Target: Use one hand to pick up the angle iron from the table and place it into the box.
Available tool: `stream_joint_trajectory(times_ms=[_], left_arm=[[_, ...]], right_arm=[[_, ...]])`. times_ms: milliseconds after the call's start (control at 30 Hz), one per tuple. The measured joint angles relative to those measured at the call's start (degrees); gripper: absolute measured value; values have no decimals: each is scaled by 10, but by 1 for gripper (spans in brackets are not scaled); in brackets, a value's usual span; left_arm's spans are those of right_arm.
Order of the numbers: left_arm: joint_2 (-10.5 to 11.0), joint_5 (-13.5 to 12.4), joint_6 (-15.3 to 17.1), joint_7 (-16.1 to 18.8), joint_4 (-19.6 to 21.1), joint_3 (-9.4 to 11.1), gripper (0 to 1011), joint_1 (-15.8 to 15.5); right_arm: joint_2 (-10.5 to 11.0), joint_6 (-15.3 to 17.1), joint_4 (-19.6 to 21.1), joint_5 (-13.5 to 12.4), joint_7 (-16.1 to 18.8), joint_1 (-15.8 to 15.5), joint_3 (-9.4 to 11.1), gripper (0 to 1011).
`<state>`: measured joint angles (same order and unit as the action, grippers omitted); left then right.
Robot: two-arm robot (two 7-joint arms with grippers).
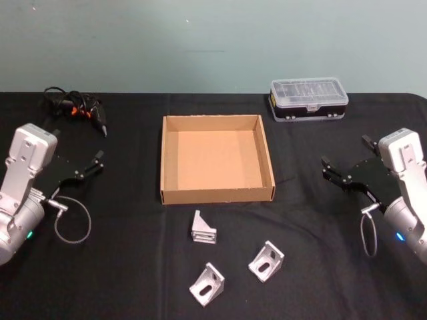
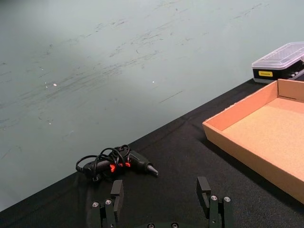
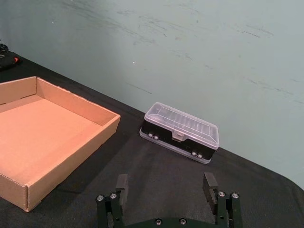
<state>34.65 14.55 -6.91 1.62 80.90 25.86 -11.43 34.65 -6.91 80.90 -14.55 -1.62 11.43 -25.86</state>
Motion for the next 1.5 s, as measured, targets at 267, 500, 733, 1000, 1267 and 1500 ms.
stream_joint_trajectory(times_ms=[267,500,733,1000,1267,1500], left_arm=[[0,0,0,0,0,0,1011,0],[0,0,0,0,0,0,1012,0],[0,0,0,0,0,0,1011,0],[0,0,0,0,0,0,1011,0],[0,0,0,0,0,0,1011,0],[0,0,0,0,0,0,1011,0]], right_arm=[[0,0,0,0,0,0,0,1004],[0,0,0,0,0,0,0,1004],[0,0,0,0,0,0,0,1004],[0,0,0,0,0,0,0,1004],[0,0,0,0,0,0,0,1004],[0,0,0,0,0,0,0,1004]])
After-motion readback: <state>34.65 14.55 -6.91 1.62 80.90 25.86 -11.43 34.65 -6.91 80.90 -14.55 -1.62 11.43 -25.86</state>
